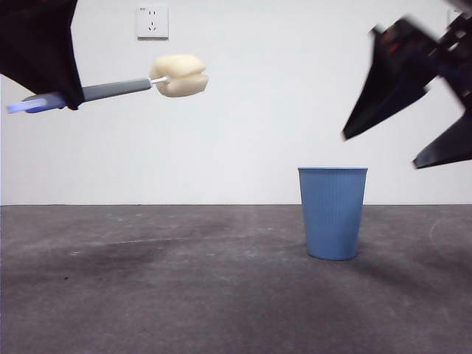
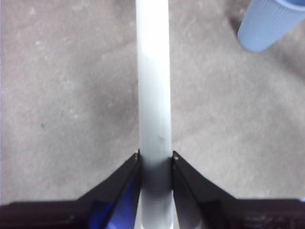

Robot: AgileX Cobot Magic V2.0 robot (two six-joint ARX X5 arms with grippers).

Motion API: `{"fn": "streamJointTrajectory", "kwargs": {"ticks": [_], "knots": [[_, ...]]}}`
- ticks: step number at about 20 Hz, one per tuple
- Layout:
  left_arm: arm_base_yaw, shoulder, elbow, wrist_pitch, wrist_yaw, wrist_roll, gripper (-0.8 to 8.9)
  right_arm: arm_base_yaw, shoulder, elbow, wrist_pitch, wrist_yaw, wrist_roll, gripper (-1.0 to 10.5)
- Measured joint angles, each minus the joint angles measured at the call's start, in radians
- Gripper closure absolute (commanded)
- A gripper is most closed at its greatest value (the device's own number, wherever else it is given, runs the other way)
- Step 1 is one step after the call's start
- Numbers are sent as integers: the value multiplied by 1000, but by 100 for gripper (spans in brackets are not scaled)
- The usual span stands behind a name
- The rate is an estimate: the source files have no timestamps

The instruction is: Pick up the cup brush,pick up the cup,insert the brush into the cup,clean the cup,put the cup brush back,put the cup back to the fixed position on the table

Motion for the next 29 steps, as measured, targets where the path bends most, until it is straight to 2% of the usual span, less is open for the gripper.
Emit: {"fn": "streamJointTrajectory", "kwargs": {"ticks": [4,6,16,23,27,28,29], "knots": [[0,-1,0,-37,0,14,822,73,134,-12,186,142,3,350],[0,-1,0,-53,0,18,822,74,196,-12,248,177,-1,350],[0,-2,0,-80,0,20,822,30,461,-12,545,180,-39,348],[0,-2,0,-76,0,20,822,-27,586,-13,765,97,-63,348],[0,-2,0,-68,0,20,822,-37,689,-13,908,94,-79,353],[0,-2,0,-68,0,20,822,-38,707,-13,944,94,-80,371],[0,-2,0,-67,0,20,822,-38,722,-13,971,94,-82,450]]}}
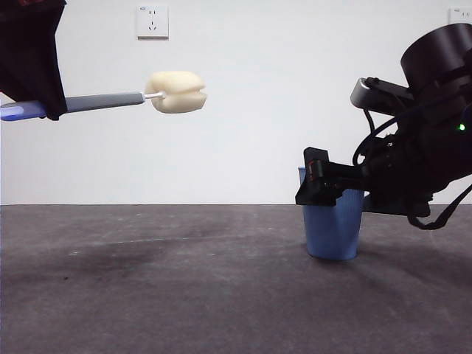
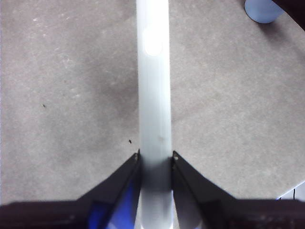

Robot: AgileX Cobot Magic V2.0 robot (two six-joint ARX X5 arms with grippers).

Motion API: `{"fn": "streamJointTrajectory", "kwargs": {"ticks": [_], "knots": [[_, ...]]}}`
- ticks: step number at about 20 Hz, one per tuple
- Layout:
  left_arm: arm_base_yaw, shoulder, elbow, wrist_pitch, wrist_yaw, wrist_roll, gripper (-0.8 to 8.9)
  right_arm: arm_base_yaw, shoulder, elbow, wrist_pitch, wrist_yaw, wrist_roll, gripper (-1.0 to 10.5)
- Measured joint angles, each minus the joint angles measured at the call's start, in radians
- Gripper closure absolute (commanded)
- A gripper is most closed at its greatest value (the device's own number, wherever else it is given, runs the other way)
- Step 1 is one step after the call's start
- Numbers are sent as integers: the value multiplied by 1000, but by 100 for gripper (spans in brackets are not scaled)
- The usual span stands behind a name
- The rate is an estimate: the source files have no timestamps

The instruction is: Pick up the cup brush,pick up the cup,insert the brush into the cup,clean the cup,put the cup brush back,put the cup back to the fixed position on the table

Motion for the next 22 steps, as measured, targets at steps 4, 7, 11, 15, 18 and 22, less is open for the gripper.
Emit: {"fn": "streamJointTrajectory", "kwargs": {"ticks": [4,7,11,15,18,22], "knots": [[0,0,0,1,0,0,822,0,45,0,38,0,-3,737],[0,0,0,1,0,0,822,0,45,-2,53,-7,-19,967],[0,0,0,1,0,0,822,3,36,-2,55,-51,-28,963],[0,0,0,-14,1,53,822,19,-92,-3,-106,-51,-31,963],[0,0,0,-36,9,127,822,38,-253,6,-352,-48,-63,963],[0,0,0,-47,80,226,822,95,-410,98,-784,42,-158,963]]}}
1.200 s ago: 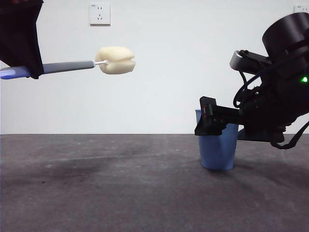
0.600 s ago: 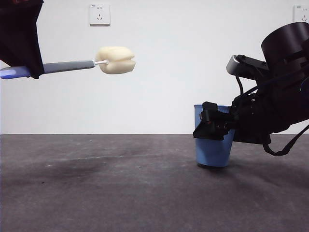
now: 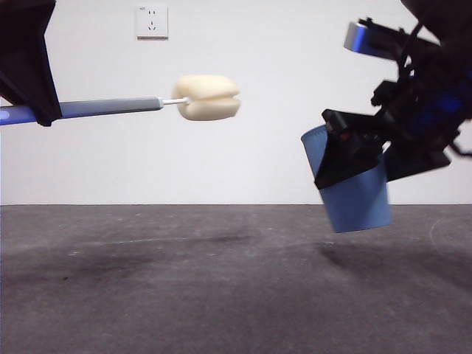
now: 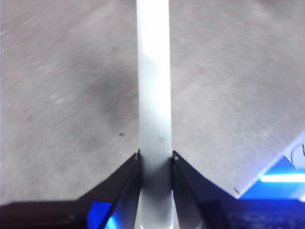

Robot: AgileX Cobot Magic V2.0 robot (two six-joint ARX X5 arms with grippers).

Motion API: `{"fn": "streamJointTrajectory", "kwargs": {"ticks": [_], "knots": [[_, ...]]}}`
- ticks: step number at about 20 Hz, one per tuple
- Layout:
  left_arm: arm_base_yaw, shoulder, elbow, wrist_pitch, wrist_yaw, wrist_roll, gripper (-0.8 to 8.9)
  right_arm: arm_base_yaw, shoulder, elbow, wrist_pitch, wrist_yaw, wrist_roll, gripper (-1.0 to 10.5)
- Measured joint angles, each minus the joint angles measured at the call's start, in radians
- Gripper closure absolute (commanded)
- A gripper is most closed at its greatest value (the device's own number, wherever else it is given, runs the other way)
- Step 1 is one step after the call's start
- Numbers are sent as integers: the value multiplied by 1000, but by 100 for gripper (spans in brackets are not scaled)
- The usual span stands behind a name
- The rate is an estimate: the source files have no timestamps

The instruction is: Pick up the cup brush,pick up the cup,insert the brush into the cup,clean the cup,put the cup brush back,put the cup back to the fixed position on the table

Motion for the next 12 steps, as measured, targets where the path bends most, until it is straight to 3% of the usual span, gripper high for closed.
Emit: {"fn": "streamJointTrajectory", "kwargs": {"ticks": [4,6,9,12], "knots": [[0,0,0,-31,29,76,822,86,-26,140,-383,184,-172,963],[0,0,0,-86,35,124,822,124,-26,196,-492,301,-268,963],[-21,0,0,-166,51,192,822,163,-26,242,-542,435,-405,963],[-60,0,0,-176,52,213,822,196,-27,248,-597,489,-542,963]]}}
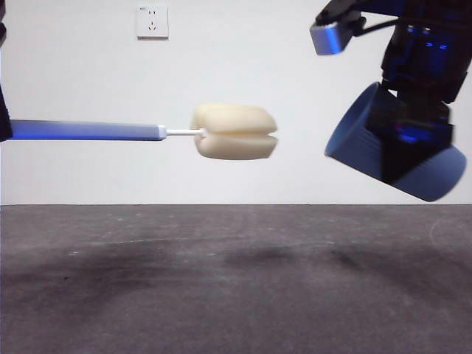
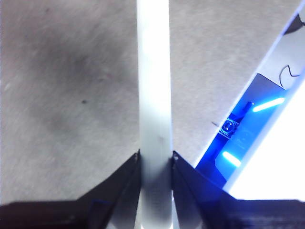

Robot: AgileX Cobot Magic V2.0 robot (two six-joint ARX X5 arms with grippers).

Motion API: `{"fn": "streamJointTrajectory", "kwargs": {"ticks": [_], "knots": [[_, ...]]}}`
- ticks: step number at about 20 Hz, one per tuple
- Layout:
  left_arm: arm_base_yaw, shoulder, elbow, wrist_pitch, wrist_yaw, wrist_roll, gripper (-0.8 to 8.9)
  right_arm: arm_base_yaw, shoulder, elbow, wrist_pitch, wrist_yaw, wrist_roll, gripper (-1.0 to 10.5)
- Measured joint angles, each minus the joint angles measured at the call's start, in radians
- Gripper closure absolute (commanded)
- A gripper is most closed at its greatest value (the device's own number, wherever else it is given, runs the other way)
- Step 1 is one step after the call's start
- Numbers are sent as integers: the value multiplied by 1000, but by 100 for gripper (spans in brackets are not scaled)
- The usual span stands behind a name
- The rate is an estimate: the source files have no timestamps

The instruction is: Pick up the cup brush,pick up the cup,insert the brush into the cup,clean the cup,put the cup brush back,put the cup back to the fixed position on the table

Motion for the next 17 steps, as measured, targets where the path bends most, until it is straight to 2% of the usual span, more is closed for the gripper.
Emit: {"fn": "streamJointTrajectory", "kwargs": {"ticks": [2,5,9,17], "knots": [[-32,0,0,0,0,5,822,20,0,0,-48,29,-78,963],[-82,0,0,0,0,6,822,40,0,0,-50,69,-145,963],[-126,24,0,0,0,5,822,94,1,0,-85,75,-180,963],[-179,70,0,59,-1,-29,822,192,49,0,-106,105,-205,963]]}}
